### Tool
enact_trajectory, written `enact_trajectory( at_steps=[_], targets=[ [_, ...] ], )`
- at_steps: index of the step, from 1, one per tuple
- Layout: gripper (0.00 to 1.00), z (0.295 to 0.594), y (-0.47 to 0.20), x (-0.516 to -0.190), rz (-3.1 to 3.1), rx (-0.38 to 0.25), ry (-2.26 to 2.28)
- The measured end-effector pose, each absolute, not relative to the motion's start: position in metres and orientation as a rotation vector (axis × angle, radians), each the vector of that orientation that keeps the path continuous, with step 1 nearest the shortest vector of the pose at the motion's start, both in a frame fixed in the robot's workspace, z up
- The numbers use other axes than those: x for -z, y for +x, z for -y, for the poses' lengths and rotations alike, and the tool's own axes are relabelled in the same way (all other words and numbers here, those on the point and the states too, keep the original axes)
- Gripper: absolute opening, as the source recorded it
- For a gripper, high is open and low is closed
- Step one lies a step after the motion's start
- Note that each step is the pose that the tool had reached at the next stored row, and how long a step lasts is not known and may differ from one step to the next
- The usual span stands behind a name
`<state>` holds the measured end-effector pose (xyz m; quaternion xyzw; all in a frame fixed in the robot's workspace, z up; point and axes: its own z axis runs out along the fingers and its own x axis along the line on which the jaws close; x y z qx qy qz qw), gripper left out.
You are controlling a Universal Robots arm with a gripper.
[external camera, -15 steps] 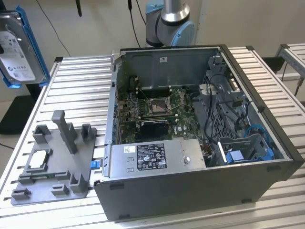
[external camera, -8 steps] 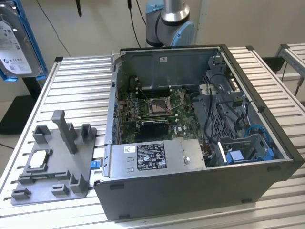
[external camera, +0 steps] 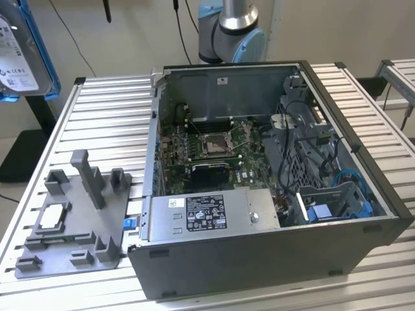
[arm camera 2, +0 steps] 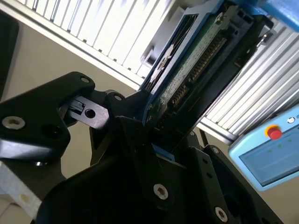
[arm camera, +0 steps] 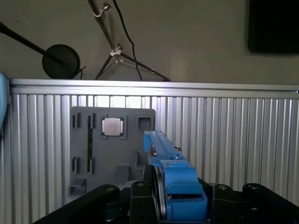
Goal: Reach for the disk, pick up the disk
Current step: 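Pick up the disk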
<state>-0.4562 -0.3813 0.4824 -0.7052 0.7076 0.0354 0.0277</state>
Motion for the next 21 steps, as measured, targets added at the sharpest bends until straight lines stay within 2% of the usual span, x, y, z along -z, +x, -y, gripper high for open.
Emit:
enact_trajectory(
  at_steps=[21],
  targets=[
    [0.0,0.381,-0.444,-0.486,-2.185,-0.109,-2.177]
  ],
)
